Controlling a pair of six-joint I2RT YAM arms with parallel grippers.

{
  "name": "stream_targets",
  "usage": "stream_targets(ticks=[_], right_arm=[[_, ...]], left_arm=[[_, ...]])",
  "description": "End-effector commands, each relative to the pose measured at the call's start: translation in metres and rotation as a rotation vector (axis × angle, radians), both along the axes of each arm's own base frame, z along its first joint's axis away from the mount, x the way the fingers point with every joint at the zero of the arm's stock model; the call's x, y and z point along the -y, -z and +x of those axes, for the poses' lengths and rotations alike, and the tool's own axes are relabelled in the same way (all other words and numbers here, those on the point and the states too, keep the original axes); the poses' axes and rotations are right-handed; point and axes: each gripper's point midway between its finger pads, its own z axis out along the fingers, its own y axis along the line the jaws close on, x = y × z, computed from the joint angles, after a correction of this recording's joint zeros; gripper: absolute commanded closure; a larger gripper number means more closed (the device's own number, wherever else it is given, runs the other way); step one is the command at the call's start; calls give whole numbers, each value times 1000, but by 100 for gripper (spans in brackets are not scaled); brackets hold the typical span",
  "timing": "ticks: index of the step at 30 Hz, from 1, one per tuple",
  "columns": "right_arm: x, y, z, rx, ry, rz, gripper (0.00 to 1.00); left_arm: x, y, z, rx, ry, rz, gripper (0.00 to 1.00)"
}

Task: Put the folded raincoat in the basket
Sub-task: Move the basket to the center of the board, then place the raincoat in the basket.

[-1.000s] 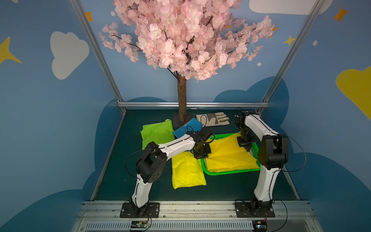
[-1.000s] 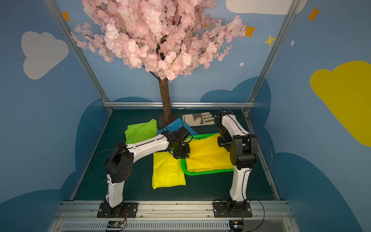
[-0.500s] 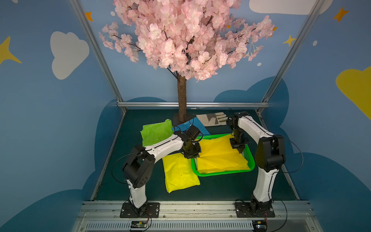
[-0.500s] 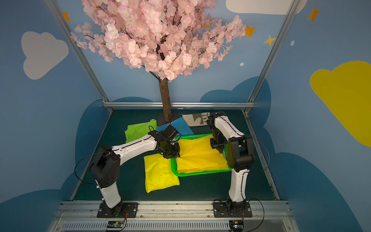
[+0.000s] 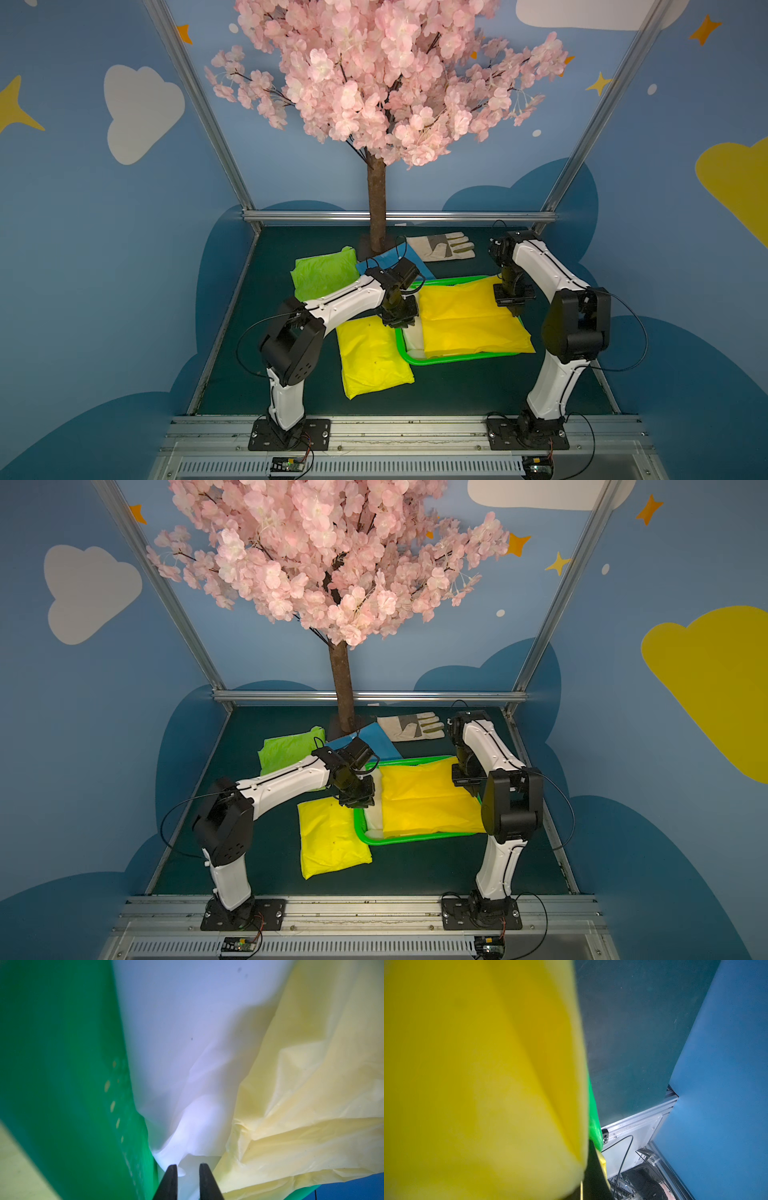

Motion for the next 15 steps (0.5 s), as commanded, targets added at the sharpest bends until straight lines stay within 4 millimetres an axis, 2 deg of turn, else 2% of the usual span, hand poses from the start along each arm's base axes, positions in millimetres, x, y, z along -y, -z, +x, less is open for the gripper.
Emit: stream_targets(ticks=[1,5,7,15], right_arm=[[-11,8,2,-18,-27,19,100],[-15,10,2,-26,-35,21,100],[-15,10,2,-27,-36,21,100],[-15,11,1,-32,-39,19,100]], left_arm=[[-3,-8,-2,12,9,2,66],[9,-24,1,62,32,-91,53],[17,-27,3,81,48,-138,52],[23,-1,16,72,66,-112,56]])
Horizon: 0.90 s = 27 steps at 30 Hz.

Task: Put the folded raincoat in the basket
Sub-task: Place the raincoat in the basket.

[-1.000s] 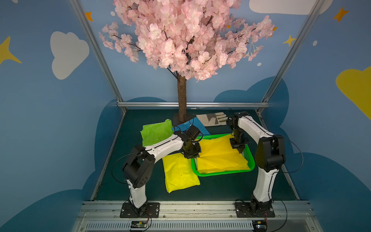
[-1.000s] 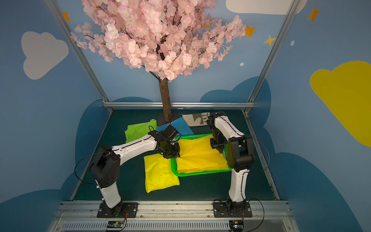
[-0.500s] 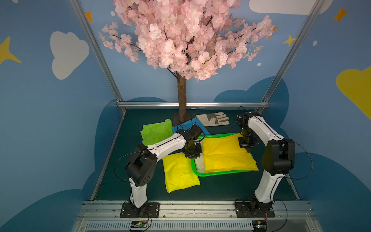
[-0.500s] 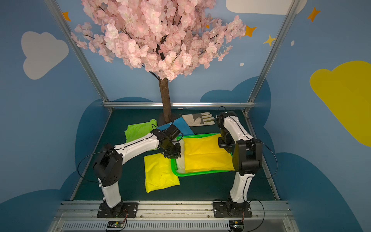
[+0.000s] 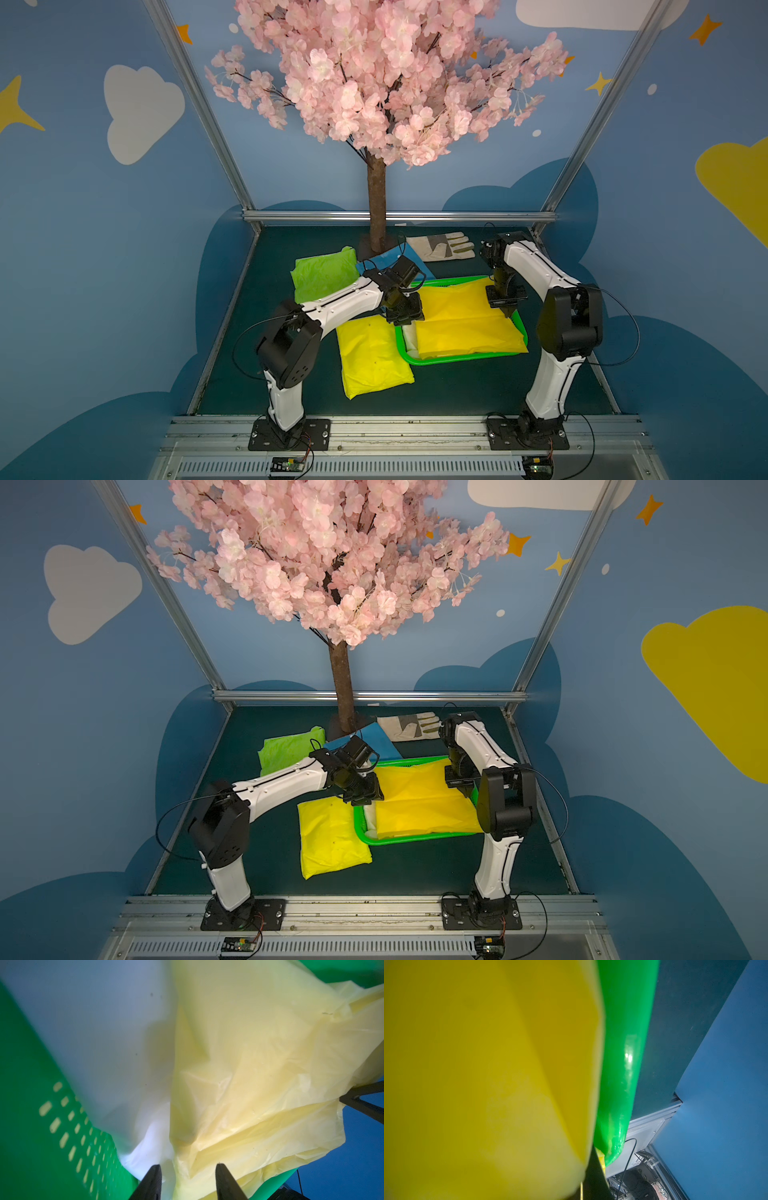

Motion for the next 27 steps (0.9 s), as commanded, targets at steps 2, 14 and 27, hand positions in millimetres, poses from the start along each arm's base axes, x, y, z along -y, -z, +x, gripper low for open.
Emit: stream_targets(ticks=[2,14,27], right_arm=[[-2,2,1,-9,-7,6,100],[-9,4,-1,-18,-14,28,100],[-10,6,-6,-34,-20,7,100]], left_arm=[[4,12,6,-3,19,8,59],[0,4,5,14,7,4,98],[-21,8,-10,-90,-21,57,98]])
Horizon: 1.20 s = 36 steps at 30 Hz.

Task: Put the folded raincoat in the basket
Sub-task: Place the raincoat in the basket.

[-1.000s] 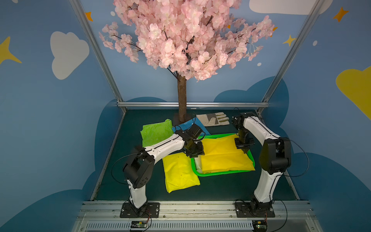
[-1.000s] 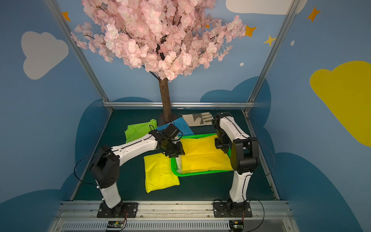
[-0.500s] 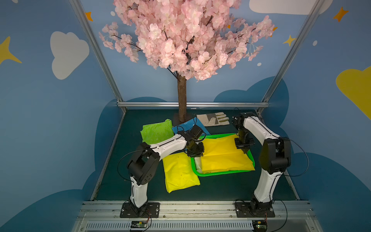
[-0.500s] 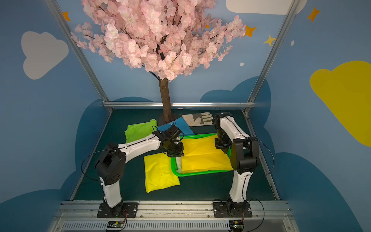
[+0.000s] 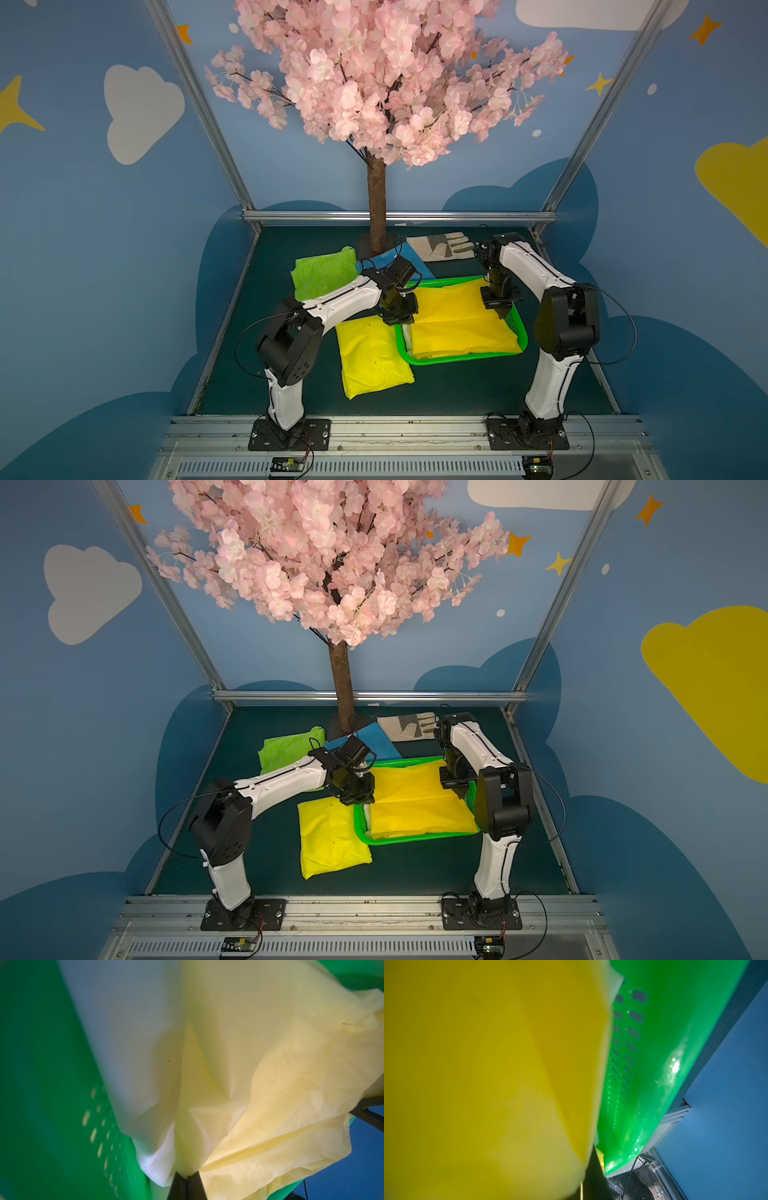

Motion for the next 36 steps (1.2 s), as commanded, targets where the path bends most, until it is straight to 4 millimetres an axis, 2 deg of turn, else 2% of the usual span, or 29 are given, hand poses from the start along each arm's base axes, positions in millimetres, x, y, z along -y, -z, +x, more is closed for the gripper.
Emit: stream_targets(ticks=[1,6,7,8,10,11,13,14,16,18,22,24,27,30,36], right_arm=[[6,2,-4,-24,4,-37,100],[11,-4,-2,-4,10,-61,100],[12,-7,-2,7,16,-66,100],[11,-12,0,25,19,-59,97],[6,-20,4,57,26,-25,71],[4,-24,6,70,23,-14,63],[6,-35,11,99,24,-22,57],[6,-41,13,121,25,-26,56],[5,-53,19,168,30,-7,55],[-4,-62,28,220,22,52,55],[-50,-66,38,279,-10,334,58],[-68,-64,43,292,-12,433,64],[-75,-56,53,292,-4,460,77],[-73,-45,65,282,5,435,83],[-60,-20,82,261,25,350,86]], left_arm=[[-6,3,-10,-57,3,23,98],[-4,-1,-13,-59,22,28,94],[-5,-3,-13,-53,23,27,91],[-7,-7,-13,-46,20,31,80],[-10,-15,-11,-25,16,38,62],[-11,-20,-10,-13,15,40,54],[-13,-32,-6,15,11,46,45],[-14,-41,-6,29,14,40,44],[-20,-56,5,98,-4,65,44],[-18,-72,13,153,-2,38,47],[17,-92,20,205,79,-148,60],[28,-88,27,205,98,-167,67],[38,-78,44,204,113,-141,76],[45,-65,56,179,120,-104,82],[48,-32,70,130,107,-66,84]])
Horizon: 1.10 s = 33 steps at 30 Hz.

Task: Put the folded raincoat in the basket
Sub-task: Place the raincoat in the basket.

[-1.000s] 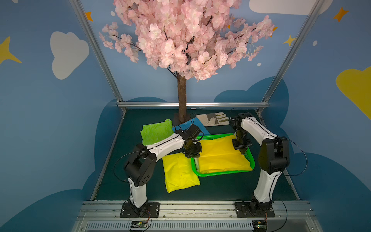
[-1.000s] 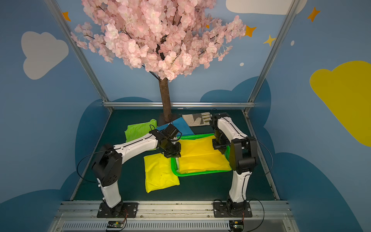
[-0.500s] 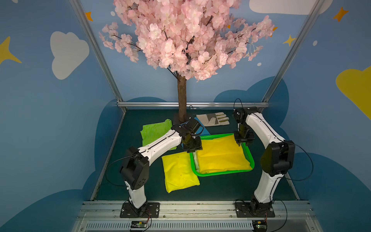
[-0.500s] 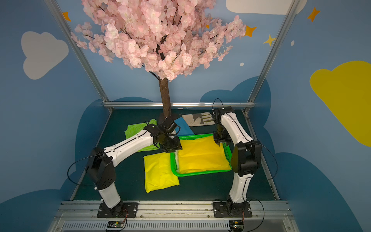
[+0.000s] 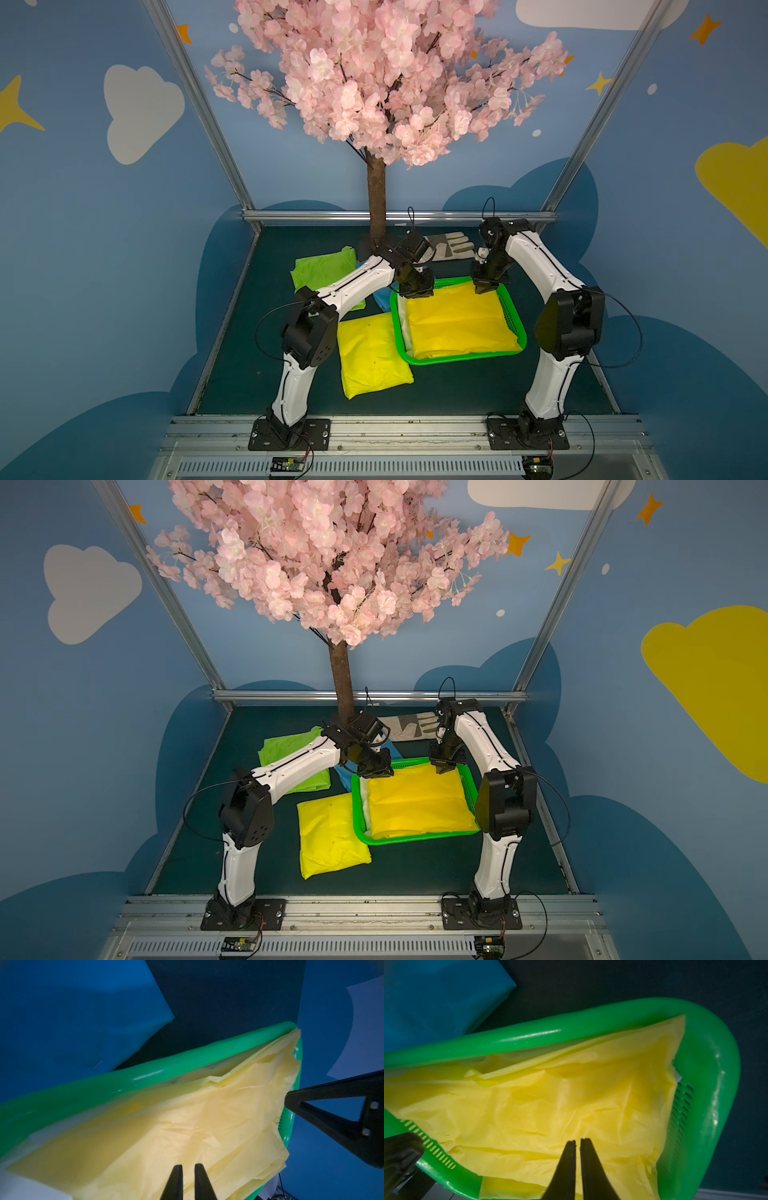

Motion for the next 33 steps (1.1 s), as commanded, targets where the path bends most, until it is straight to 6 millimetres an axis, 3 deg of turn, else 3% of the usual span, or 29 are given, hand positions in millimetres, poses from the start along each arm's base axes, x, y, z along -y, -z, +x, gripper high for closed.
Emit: stream_targets(ticks=[1,7,14,21,27,33], right_arm=[[10,9,15,18,22,-37,86],[23,41,30,5,74,-73,88],[10,71,16,-58,52,-59,89],[6,56,12,-24,25,-51,87],[11,26,12,56,28,-47,84],[15,35,11,30,29,-66,84]], left_arm=[[-6,9,0,-27,8,26,84],[-19,26,7,-20,-18,86,83],[-42,42,4,-30,-50,178,81],[-50,38,7,-22,-55,193,79],[-44,15,4,15,-41,144,73],[-24,4,-21,27,14,90,70]])
